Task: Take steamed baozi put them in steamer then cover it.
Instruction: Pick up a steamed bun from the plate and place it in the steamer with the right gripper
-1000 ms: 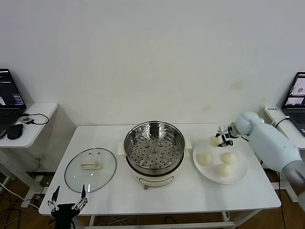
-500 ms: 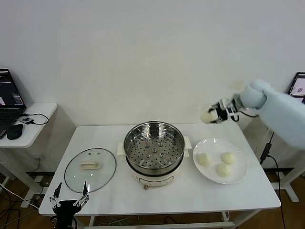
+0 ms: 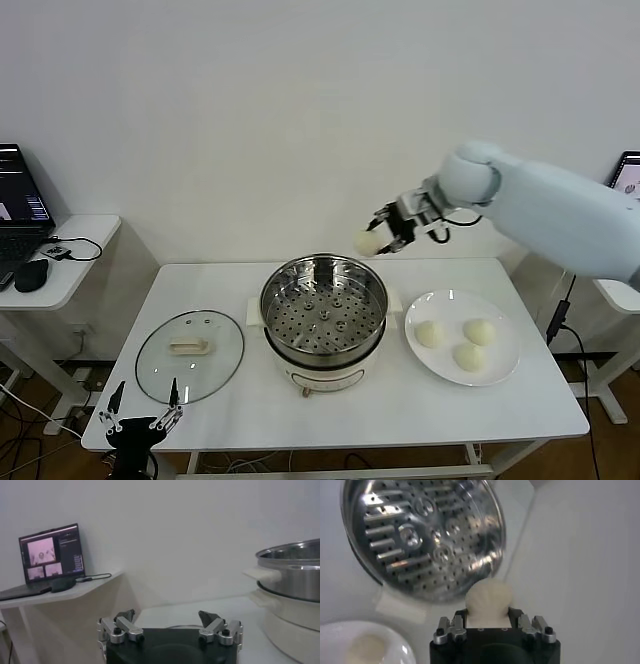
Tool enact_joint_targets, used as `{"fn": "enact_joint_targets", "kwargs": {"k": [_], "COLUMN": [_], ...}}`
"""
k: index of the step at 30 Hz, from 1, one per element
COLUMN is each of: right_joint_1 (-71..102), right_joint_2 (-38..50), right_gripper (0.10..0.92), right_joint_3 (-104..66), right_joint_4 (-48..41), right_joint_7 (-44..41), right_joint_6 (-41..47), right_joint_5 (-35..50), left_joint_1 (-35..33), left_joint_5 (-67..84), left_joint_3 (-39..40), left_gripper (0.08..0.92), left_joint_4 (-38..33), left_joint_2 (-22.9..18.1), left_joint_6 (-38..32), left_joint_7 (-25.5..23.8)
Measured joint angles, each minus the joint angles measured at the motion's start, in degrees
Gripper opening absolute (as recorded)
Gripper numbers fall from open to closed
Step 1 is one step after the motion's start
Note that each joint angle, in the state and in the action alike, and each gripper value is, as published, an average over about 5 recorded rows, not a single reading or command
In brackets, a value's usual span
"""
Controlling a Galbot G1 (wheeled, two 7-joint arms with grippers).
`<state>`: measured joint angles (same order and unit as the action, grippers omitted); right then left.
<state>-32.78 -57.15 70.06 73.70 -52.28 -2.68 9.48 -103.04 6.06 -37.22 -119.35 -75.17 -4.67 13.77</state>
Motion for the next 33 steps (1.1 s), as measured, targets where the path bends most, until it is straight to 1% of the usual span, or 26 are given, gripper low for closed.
{"fn": "enact_joint_targets", "kwargs": {"k": [7,16,30,33], "right_joint_1": [1.3,4.5,8.4,8.8], "right_joint_2": [-6.0,-12.3,-16.4,-16.5], "right_gripper": [0.535,0.535,0.538,0.573], "right_joint_3": [2.4,2.9,1.5,1.4], "right_joint_4": [-2.8,-9.2,-15.9,-16.5], "right_joint_7": [0.6,2.1,4.9,5.4], "right_joint_6": [-4.5,-11.8,-19.2,-19.8], "right_joint_5": [-5.3,-14.9,-25.4,-26.3], "left_joint_1": [0.6,0.7,-0.1,-0.3], "left_joint_5": [0.1,0.5,0.5,0.4], "left_joint_3": [-0.4,-1.2,-1.9,-1.9], "left_gripper": [0.823,0.823,0.823,0.823], "left_joint_4": [0.4,0.8,0.5,0.3], "left_joint_2": [-0.4,-0.4,-0.7,-0.8], "left_joint_6": [-0.1,-0.3,-0.6,-0.6], "left_joint_7": [0.0,0.0,0.0,0.0]}}
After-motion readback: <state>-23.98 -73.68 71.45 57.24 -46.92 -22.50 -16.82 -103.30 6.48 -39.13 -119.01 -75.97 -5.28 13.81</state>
